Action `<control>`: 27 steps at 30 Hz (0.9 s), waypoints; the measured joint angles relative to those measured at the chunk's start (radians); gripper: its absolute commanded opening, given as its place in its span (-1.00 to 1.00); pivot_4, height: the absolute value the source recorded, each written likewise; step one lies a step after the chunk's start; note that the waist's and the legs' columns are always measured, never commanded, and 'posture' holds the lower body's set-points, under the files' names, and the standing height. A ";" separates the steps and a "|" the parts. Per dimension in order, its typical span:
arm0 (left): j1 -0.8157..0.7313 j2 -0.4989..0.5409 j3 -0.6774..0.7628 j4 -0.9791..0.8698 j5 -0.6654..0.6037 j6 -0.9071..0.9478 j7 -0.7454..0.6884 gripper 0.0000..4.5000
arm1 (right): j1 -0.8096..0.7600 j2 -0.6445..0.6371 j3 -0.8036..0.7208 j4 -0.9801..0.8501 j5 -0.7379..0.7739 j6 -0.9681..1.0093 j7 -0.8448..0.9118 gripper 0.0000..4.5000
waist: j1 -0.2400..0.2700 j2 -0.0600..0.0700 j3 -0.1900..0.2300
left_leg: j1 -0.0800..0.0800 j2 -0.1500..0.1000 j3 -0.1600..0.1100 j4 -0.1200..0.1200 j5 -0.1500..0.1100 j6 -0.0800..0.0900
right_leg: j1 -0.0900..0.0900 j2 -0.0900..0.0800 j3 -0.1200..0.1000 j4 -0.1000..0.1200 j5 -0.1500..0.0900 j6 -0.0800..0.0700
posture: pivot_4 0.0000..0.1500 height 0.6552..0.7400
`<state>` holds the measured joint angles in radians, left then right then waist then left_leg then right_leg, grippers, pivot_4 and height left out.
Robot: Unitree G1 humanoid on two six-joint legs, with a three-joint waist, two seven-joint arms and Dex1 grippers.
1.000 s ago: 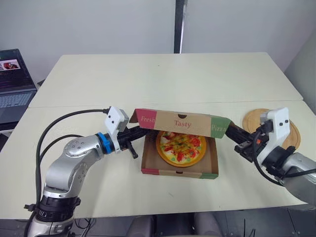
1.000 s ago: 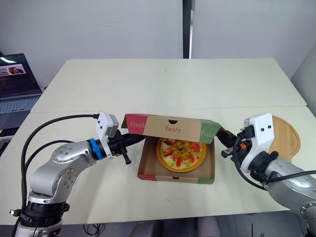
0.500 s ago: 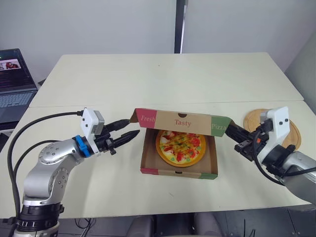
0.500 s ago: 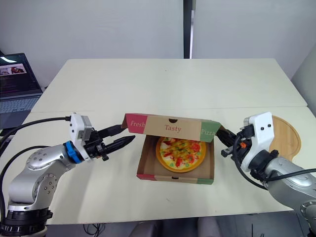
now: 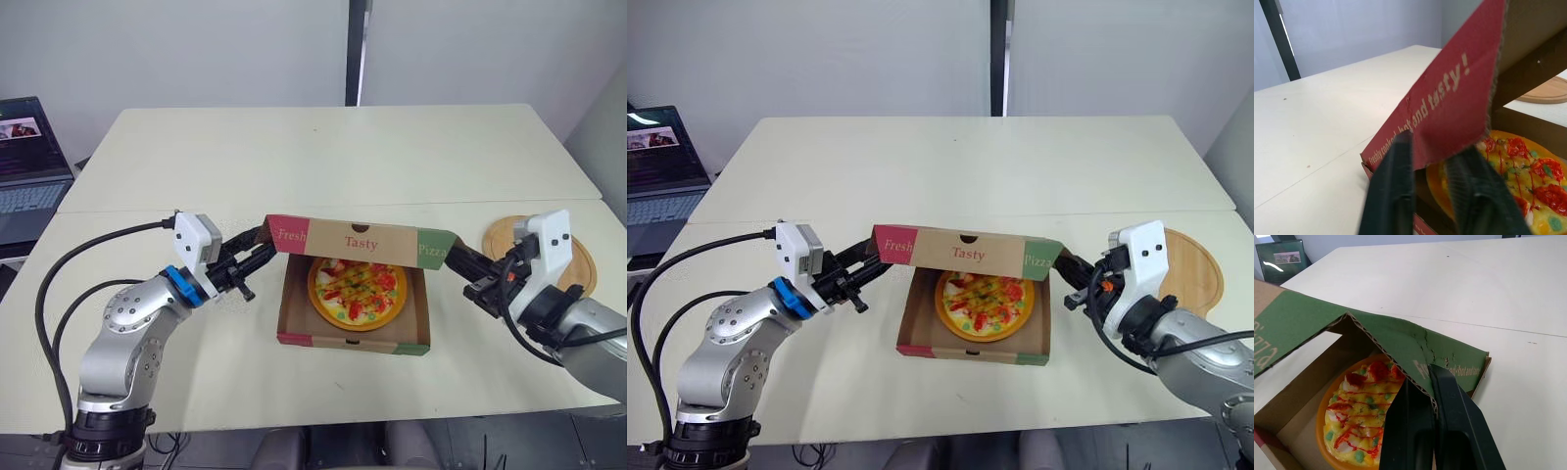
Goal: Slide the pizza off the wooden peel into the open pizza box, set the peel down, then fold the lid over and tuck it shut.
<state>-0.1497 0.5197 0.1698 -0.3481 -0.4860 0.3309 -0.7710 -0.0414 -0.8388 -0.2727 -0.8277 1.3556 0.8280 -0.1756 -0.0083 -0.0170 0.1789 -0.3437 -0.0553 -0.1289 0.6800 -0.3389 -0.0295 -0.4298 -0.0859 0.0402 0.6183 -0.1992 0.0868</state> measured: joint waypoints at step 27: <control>0.099 0.000 -0.028 -0.075 -0.024 0.056 0.040 -0.96 | 0.051 0.047 0.138 -0.057 -0.080 -0.064 -0.090 -1.00 | -0.001 0.000 0.000 | 0.001 0.001 0.000 0.000 0.000 0.000 | 0.001 0.000 0.000 -0.001 0.000 0.000 | 1.00 1.00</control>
<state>-0.0506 0.5199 0.1420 -0.4228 -0.5101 0.3870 -0.7306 0.0096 -0.7916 -0.1343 -0.8847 1.2760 0.7636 -0.2661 -0.0095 -0.0172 0.1785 -0.3427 -0.0547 -0.1287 0.6798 -0.3389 -0.0294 -0.4292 -0.0854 0.0402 0.6178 -0.1993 0.0869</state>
